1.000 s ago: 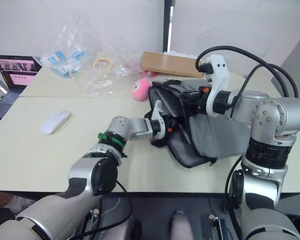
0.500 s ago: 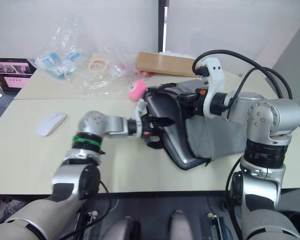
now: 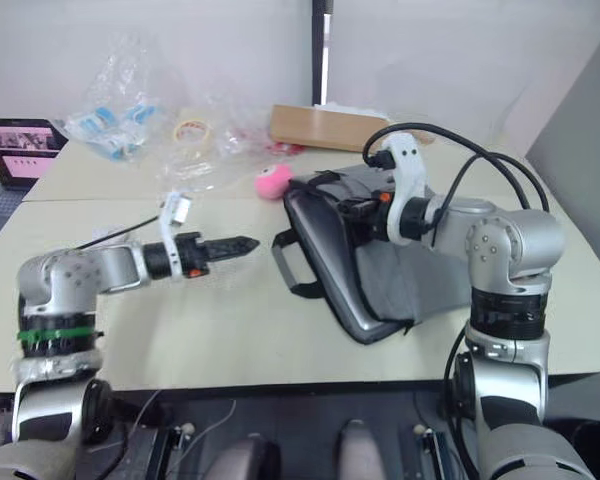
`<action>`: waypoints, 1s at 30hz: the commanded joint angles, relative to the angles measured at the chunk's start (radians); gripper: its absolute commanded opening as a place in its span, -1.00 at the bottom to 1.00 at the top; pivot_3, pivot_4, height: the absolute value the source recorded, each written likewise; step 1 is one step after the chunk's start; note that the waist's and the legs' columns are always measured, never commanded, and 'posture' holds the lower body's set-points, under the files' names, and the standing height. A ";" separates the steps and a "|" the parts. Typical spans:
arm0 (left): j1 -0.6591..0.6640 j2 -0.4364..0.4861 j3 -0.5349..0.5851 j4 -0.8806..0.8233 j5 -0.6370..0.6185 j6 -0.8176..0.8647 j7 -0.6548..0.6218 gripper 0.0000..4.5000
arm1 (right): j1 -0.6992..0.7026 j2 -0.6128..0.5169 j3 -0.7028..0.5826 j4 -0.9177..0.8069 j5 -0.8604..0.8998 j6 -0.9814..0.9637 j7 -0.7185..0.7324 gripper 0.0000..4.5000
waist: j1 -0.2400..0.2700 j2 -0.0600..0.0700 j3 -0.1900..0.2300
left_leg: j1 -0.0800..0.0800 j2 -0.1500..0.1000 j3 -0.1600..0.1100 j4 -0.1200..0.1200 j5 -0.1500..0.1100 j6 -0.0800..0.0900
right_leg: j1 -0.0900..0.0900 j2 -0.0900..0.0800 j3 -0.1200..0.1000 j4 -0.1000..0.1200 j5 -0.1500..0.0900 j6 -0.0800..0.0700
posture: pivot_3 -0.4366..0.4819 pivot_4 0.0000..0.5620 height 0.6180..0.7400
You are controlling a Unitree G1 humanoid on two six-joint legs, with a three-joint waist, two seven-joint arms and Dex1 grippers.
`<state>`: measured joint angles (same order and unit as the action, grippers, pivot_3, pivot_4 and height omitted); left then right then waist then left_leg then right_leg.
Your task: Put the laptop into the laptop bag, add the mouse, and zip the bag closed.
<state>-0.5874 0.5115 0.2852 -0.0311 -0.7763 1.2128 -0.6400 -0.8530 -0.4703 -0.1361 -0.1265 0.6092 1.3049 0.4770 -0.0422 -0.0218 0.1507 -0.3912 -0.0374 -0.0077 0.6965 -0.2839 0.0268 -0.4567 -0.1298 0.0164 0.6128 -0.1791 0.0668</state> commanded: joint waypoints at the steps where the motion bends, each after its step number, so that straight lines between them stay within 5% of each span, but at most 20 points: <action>1: 0.134 0.054 0.034 -0.178 0.018 -0.118 -0.028 0.98 | 0.012 0.013 0.028 -0.043 -0.007 -0.070 0.008 -1.00 | 0.001 0.000 0.000 | 0.000 0.000 0.000 0.000 0.000 0.000 | 0.000 0.000 0.000 0.000 0.000 0.000 | -0.05 -0.47 1.00; 13: 0.590 0.105 0.187 -0.349 0.209 -0.392 0.116 0.98 | 0.127 0.014 0.200 -0.032 -0.123 -0.269 0.040 -1.00 | 0.002 0.000 0.000 | 0.001 0.001 0.001 -0.001 -0.002 0.003 | 0.000 0.001 0.000 -0.001 0.000 0.000 | -0.05 -0.47 1.00; 18: 0.622 0.118 0.271 -0.235 0.179 -0.561 -0.016 0.98 | 0.146 0.025 0.230 -0.006 -0.171 -0.337 0.050 -1.00 | 0.006 0.000 0.000 | 0.001 0.001 0.001 -0.001 -0.002 0.004 | 0.001 0.001 -0.001 -0.001 0.000 -0.001 | -0.05 -0.47 1.00; 30: 0.638 0.154 0.306 -0.174 0.136 -0.634 -0.105 0.98 | 0.165 0.028 0.250 0.000 -0.217 -0.385 0.087 -1.00 | 0.001 0.000 0.000 | 0.002 0.001 0.001 -0.001 -0.003 0.005 | 0.001 0.002 -0.002 -0.001 0.001 -0.002 | -0.05 -0.47 1.00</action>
<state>0.0469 0.6456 0.5723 -0.1959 -0.6300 0.6077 -0.7252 -0.6882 -0.4459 0.1169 -0.1066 0.3932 0.9563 0.5496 -0.0410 -0.0218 0.1508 -0.3896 -0.0365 -0.0065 0.6955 -0.2868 0.0319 -0.4558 -0.1278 0.0147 0.6114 -0.1784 0.0651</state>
